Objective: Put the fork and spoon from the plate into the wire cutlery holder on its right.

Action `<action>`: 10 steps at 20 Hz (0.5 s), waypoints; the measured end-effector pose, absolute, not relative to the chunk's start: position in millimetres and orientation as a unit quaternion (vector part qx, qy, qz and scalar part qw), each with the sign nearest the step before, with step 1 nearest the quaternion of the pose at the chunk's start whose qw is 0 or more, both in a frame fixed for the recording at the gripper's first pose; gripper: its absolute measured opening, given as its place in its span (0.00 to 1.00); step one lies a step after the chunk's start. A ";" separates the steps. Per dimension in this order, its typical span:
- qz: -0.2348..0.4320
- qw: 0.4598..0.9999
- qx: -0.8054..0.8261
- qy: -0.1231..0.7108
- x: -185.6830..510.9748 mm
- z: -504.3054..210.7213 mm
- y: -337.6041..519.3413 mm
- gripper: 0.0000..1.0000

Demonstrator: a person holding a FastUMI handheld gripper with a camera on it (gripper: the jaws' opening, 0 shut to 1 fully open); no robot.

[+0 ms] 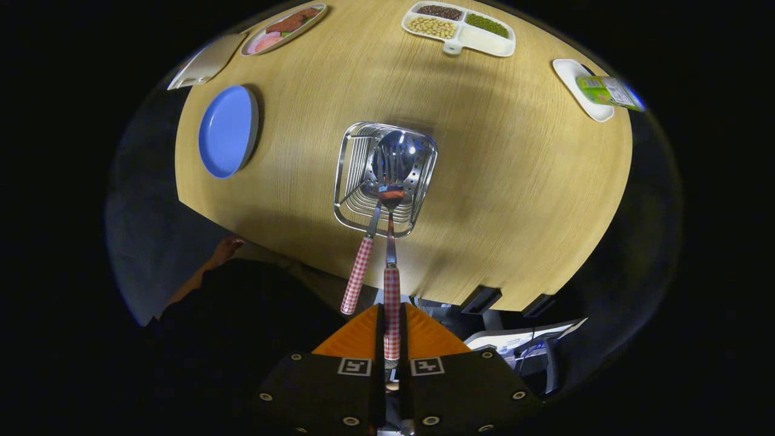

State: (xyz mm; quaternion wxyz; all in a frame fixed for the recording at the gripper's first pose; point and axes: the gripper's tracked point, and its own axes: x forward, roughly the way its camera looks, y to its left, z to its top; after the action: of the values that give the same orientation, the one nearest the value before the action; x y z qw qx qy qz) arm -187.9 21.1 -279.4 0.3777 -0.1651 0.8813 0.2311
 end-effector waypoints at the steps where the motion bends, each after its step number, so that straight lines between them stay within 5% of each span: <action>1: 0.233 0.368 -0.165 0.885 -186.9 -281.3 24.0 0.09; 10: 0.208 0.315 -0.178 0.909 -166.1 -296.1 40.9 0.09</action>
State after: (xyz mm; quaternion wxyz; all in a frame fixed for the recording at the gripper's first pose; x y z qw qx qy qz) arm -166.1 40.9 -296.1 0.3146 -0.1781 0.9088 0.2084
